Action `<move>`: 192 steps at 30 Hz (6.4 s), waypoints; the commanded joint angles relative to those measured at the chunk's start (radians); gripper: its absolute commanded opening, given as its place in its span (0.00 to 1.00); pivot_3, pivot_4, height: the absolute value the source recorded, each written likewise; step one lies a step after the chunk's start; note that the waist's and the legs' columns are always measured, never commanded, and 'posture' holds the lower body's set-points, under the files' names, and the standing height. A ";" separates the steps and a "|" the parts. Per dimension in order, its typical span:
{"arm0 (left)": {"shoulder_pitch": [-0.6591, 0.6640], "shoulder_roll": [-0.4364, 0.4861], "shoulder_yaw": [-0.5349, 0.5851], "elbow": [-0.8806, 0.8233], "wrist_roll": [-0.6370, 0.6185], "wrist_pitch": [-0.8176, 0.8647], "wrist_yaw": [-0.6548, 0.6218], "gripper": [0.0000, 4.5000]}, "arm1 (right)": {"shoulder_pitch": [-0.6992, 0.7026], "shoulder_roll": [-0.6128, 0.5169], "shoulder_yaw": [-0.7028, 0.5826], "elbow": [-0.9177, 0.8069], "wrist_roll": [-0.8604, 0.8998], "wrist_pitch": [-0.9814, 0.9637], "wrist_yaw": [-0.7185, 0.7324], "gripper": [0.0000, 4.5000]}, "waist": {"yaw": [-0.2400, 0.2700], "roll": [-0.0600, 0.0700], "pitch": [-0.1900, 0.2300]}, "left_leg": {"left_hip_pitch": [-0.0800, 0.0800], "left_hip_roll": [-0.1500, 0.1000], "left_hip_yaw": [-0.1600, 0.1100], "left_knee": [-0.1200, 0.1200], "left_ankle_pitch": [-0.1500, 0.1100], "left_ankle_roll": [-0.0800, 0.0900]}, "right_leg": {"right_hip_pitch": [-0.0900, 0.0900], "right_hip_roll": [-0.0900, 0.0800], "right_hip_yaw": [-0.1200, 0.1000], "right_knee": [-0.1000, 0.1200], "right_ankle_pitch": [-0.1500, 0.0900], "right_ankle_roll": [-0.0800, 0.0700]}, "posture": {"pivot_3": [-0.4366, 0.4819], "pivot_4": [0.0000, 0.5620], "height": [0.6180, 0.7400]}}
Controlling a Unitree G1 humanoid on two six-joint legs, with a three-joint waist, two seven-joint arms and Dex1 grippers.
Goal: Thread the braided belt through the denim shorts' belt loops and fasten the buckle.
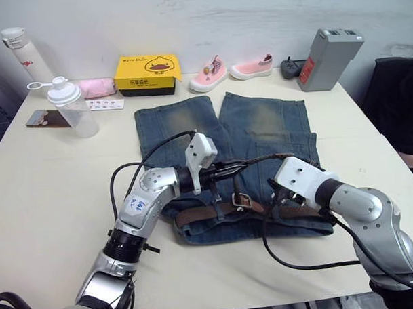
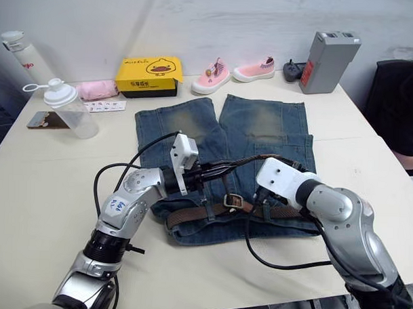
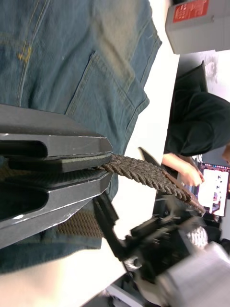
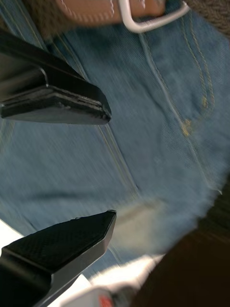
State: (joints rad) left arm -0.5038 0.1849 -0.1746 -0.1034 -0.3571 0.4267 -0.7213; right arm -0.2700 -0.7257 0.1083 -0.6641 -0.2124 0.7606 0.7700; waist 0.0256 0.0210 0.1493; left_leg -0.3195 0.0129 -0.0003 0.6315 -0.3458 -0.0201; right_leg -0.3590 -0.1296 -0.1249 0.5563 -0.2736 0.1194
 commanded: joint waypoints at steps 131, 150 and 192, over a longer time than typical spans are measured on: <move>0.182 0.161 0.076 -0.246 -0.084 -0.062 0.006 0.02 | -0.459 -0.049 0.707 0.491 0.384 0.197 0.352 0.01 | -0.003 -0.003 -0.013 | 0.000 0.001 -0.003 -0.001 -0.004 0.000 | 0.000 0.000 -0.003 -0.003 -0.002 -0.004 | 0.48 0.27 1.00; -0.348 0.000 0.036 0.134 -0.099 -0.170 -0.244 0.02 | -0.430 0.103 0.841 0.580 0.169 0.119 0.454 0.01 | -0.030 -0.008 -0.023 | 0.004 0.004 -0.004 -0.002 -0.003 -0.005 | 0.002 0.005 -0.001 0.003 -0.004 -0.006 | 0.48 0.27 1.00; -0.508 -0.165 0.156 0.453 0.041 -0.308 -0.198 0.02 | -0.254 0.132 0.580 0.446 0.067 0.132 0.497 0.01 | -0.003 -0.009 -0.022 | 0.001 -0.002 -0.009 0.005 -0.003 -0.002 | 0.004 0.000 -0.004 -0.002 -0.001 -0.002 | 0.48 0.27 1.00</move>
State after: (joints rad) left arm -0.9815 -0.0123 -0.1466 0.5434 -0.2469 0.1654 -0.9830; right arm -0.6709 -0.6178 0.5948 -0.2654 -0.1892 0.8362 1.2964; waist 0.0228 0.0116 0.1276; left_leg -0.3186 0.0122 -0.0096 0.6354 -0.3488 -0.0227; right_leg -0.3557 -0.1295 -0.1294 0.5560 -0.2748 0.1177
